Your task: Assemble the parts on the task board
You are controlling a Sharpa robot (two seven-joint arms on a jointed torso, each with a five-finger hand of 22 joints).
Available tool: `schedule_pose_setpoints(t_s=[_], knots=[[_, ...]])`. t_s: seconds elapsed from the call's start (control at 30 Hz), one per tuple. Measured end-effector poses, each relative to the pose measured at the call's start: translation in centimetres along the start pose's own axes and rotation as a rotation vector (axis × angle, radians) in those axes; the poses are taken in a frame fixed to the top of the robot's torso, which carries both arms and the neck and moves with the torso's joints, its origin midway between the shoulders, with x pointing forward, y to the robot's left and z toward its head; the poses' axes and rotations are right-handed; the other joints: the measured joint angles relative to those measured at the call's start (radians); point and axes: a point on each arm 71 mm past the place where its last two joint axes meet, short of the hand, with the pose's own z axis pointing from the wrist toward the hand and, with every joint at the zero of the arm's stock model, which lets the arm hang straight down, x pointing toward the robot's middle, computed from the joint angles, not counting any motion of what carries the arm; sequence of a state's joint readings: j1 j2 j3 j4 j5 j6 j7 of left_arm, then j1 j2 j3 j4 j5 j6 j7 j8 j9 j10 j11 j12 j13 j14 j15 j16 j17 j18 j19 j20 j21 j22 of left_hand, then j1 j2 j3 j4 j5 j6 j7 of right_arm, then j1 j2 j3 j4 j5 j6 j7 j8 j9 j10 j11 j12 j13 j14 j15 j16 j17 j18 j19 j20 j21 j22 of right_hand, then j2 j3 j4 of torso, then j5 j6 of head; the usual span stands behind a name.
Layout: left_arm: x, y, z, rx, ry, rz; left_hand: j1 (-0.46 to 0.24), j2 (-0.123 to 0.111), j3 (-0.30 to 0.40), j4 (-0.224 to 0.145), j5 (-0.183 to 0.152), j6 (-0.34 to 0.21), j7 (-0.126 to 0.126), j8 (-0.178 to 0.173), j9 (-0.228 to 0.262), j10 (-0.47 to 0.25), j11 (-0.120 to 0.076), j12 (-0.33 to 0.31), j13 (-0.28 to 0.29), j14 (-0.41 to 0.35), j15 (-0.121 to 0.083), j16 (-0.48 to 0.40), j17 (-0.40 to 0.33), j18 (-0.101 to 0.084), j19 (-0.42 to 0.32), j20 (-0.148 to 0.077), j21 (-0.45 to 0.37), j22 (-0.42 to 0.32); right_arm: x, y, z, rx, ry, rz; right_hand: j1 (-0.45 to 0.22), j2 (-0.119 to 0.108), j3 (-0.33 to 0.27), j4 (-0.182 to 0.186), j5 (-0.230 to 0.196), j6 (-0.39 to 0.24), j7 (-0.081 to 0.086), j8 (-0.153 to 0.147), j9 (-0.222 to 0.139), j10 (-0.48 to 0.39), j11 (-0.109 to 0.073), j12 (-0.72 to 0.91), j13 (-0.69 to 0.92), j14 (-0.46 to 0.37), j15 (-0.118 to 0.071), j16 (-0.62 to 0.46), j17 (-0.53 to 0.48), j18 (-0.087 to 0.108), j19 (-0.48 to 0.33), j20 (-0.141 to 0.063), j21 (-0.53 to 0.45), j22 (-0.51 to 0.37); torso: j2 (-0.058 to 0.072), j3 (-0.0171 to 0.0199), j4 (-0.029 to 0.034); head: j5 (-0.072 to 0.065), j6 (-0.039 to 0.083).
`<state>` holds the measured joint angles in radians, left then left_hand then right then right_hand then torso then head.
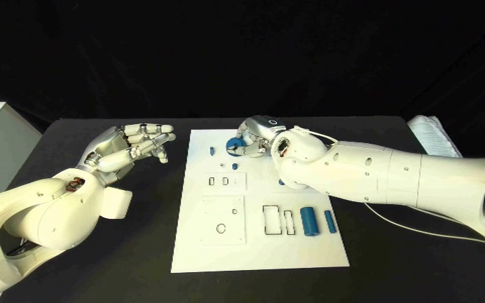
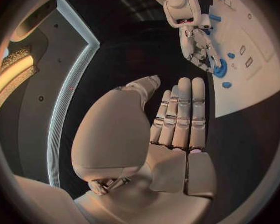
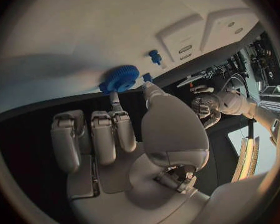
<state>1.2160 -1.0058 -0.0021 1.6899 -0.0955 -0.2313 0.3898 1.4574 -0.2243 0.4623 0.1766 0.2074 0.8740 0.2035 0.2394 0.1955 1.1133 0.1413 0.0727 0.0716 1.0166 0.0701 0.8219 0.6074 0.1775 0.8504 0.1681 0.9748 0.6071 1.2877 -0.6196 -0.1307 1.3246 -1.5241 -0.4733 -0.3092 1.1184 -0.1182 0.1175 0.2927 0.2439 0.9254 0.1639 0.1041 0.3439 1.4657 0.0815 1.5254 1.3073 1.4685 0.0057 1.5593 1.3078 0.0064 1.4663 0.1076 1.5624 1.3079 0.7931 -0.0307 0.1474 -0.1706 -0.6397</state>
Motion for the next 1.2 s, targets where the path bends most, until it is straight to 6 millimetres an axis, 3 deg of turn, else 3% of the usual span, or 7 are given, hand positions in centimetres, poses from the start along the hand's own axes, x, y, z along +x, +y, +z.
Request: schedule_pose_setpoints(t_s=[0.6, 0.93, 1.1, 1.2], knots=[[-0.1, 0.0, -0.1, -0.004, -0.003, 0.001, 0.0, 0.0, 0.0, 0.0, 0.0, 0.0, 0.0, 0.0, 0.0, 0.0, 0.0, 0.0, 0.0, 0.0, 0.0, 0.0, 0.0, 0.0, -0.004, 0.004, 0.0, 0.001, -0.1, -1.5, -1.5, 0.009, 0.025, 0.025, 0.016, 0.028, 0.001, 0.0, 0.029, 0.028, -0.006, 0.008, 0.004, 0.0, 0.0, 0.012, 0.0, 0.0, 0.0, 0.004, 0.0, 0.0, 0.0, 0.0, 0.0, 0.0, 0.0, 0.0014, -0.0009, -0.003, -0.002], [-0.4, 0.0, -0.2, -0.005, -0.009, 0.004, 0.0, 0.0, 0.0, 0.0, 0.0, 0.0, 0.0, 0.0, 0.001, -0.007, 0.0, 0.0, 0.0, -0.004, 0.003, 0.0, 0.0, 0.0, -0.004, 0.004, 0.0, 0.002, -3.4, -4.1, -4.4, -0.013, -0.09, 0.101, 0.1, 0.001, 0.018, -0.012, 0.041, 0.028, -0.006, 0.008, -0.001, 0.0, 0.0, 0.012, 0.0, 0.0, 0.0, 0.004, 0.0, 0.0, 0.0, 0.0, 0.0, 0.0, -0.001, 0.0027, -0.0054, -0.006, 0.008], [-0.5, 0.0, -0.1, -0.006, -0.012, 0.005, 0.0, 0.0, 0.0, 0.0, 0.0, 0.0, 0.0, 0.0, 0.001, -0.007, 0.0, 0.0, 0.0, -0.004, 0.003, 0.0, 0.0, 0.0, -0.004, 0.004, 0.0, 0.002, -5.5, -7.1, -6.1, -0.006, -0.122, 0.164, 0.208, -0.024, 0.051, -0.045, 0.012, 0.028, -0.006, 0.008, -0.005, 0.0, 0.0, 0.012, 0.001, 0.0, 0.0, 0.004, 0.0, 0.0, 0.0, 0.0, -0.008, 0.0, -0.003, 0.0058, -0.0104, -0.006, 0.016], [-0.5, 0.0, -0.1, -0.006, -0.012, 0.005, 0.0, 0.0, 0.0, 0.0, 0.0, 0.0, 0.0, 0.0, 0.001, -0.007, 0.0, 0.0, 0.0, -0.004, 0.003, 0.0, 0.0, 0.0, -0.004, 0.004, 0.0, 0.002, -6.2, -9.0, -7.1, 0.001, -0.126, 0.194, 0.267, -0.048, 0.075, -0.069, -0.047, 0.028, -0.006, 0.008, -0.007, 0.0, 0.0, 0.012, 0.001, 0.0, 0.0, 0.004, 0.0, 0.0, 0.0, 0.0, -0.004, 0.0, -0.004, 0.0083, -0.0135, -0.007, 0.018]])
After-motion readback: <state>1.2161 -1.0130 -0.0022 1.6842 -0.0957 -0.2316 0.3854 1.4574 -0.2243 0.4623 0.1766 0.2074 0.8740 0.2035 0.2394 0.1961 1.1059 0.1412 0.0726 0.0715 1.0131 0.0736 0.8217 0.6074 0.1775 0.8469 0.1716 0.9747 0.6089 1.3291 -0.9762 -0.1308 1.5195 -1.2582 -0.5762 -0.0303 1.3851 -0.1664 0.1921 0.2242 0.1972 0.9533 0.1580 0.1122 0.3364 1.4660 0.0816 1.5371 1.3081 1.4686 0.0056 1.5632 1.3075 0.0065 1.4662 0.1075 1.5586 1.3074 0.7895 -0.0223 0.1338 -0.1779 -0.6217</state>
